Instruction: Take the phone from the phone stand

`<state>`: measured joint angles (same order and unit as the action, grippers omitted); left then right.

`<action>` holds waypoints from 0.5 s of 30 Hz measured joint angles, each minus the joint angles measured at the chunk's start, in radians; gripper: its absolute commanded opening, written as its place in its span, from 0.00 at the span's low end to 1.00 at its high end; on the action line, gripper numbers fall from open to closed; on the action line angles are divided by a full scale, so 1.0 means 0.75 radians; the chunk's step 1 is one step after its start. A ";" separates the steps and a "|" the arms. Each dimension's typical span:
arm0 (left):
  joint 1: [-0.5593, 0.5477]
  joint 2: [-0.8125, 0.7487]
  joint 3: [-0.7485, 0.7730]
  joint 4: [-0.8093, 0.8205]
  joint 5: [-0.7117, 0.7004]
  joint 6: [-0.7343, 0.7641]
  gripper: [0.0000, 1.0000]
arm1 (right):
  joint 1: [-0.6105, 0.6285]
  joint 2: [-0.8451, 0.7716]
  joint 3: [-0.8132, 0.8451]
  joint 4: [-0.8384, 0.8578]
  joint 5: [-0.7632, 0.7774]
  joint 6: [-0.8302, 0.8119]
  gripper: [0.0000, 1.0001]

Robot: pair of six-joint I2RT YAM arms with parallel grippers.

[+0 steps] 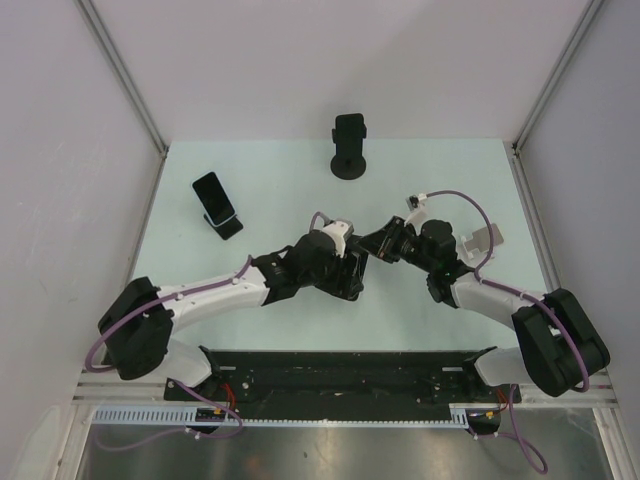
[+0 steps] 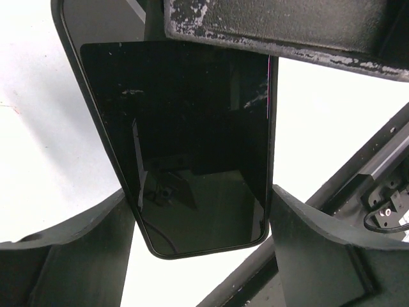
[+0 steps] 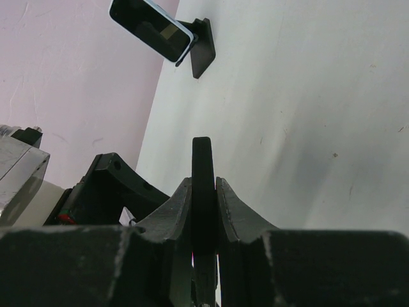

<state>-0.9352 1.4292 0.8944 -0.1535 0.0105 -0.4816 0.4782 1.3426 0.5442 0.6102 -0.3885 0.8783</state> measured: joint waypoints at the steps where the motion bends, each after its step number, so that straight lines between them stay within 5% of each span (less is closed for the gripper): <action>1: 0.000 0.003 0.000 0.001 0.000 0.003 0.23 | 0.001 -0.001 0.000 -0.002 0.001 -0.003 0.22; 2: 0.000 0.006 0.001 0.001 -0.004 0.005 0.19 | 0.001 -0.001 0.000 -0.006 0.003 -0.007 0.38; 6: -0.002 0.015 0.003 -0.025 -0.032 0.038 0.03 | 0.006 -0.018 0.000 -0.024 0.009 -0.014 0.73; 11: 0.021 0.024 0.003 -0.098 -0.078 0.066 0.01 | 0.006 -0.103 0.000 -0.090 0.032 -0.064 0.91; 15: 0.086 0.024 0.003 -0.160 -0.120 0.074 0.02 | 0.001 -0.205 0.001 -0.216 0.096 -0.140 0.95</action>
<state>-0.8703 1.4475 0.8967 -0.2737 -0.0795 -0.4263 0.4786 1.1885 0.5446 0.4484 -0.3168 0.7734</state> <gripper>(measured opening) 0.784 0.925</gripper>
